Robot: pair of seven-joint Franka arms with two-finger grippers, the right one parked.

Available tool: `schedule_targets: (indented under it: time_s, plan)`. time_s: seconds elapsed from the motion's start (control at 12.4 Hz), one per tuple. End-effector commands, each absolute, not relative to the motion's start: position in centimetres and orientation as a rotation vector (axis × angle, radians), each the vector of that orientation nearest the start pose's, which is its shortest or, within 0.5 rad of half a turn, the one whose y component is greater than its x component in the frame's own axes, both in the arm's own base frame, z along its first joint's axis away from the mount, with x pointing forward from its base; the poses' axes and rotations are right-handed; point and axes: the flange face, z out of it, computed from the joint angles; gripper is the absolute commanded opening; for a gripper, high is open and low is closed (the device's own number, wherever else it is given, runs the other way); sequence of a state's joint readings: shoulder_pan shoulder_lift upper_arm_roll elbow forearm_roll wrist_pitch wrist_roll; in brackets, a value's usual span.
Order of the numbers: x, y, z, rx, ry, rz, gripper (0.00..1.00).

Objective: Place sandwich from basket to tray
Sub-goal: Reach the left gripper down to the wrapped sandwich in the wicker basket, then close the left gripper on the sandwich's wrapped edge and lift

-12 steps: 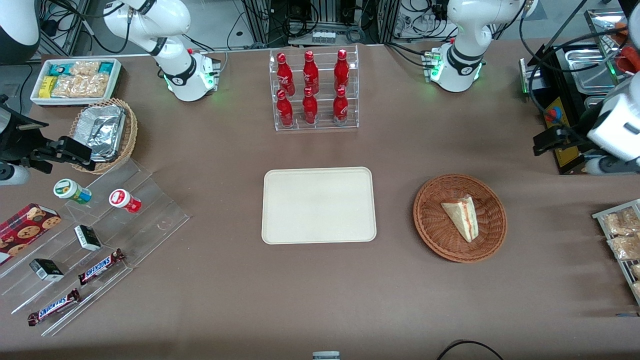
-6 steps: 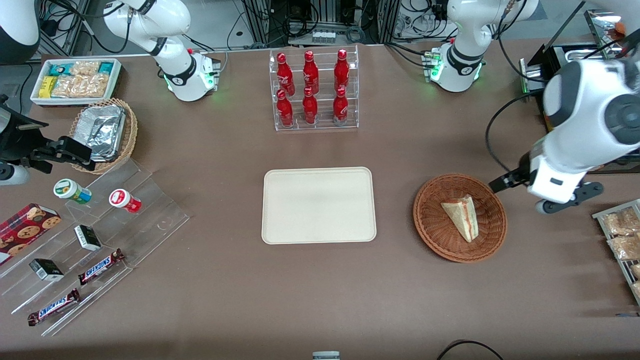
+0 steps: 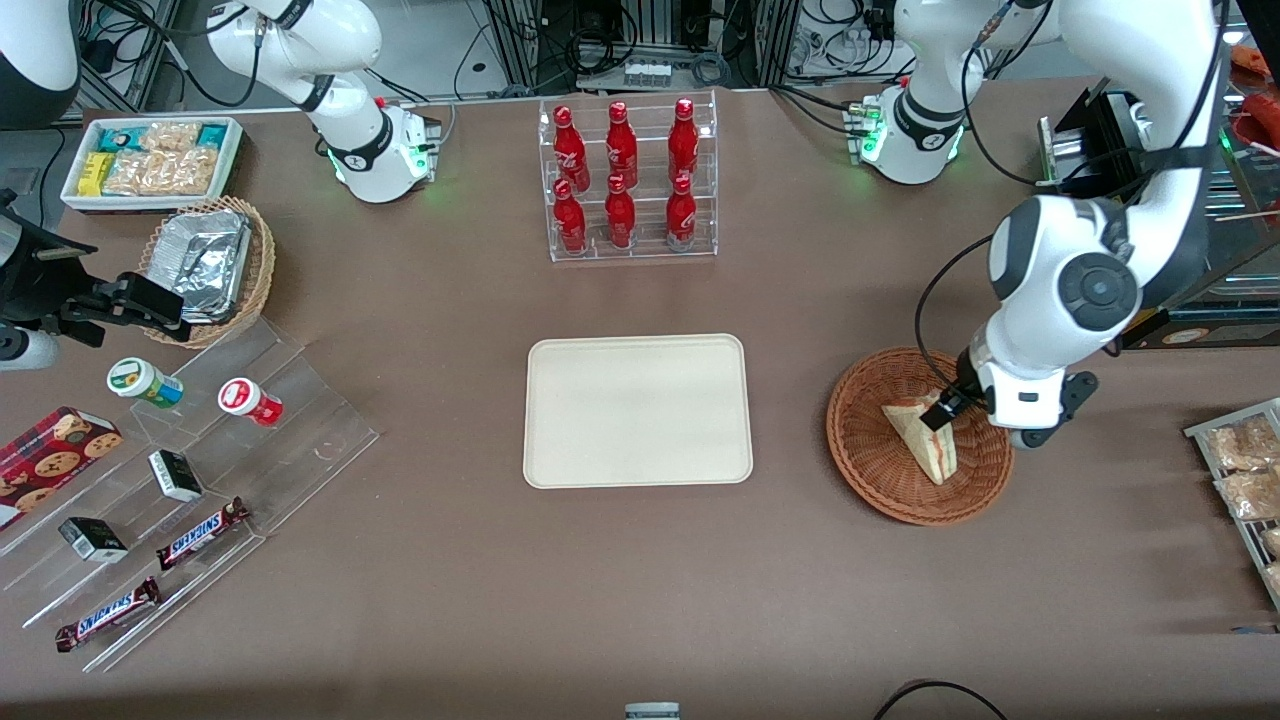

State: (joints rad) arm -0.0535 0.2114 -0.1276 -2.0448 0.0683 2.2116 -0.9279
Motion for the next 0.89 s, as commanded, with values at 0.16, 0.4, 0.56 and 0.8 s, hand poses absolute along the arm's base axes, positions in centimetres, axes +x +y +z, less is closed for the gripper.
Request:
schedule_targets:
  time_s: [0.16, 0.4, 0.56, 0.8]
  plan:
    - [55.1, -9.7, 29.8, -2.874, -1.007, -0.002, 1.0]
    - [55.7, -10.0, 28.4, -2.9, -1.012, -0.038, 1.0]
    - [56.0, -10.2, 27.6, -2.91, -1.018, -0.048, 1.0]
    - [56.0, -10.2, 26.2, -2.913, -1.022, -0.042, 0.91]
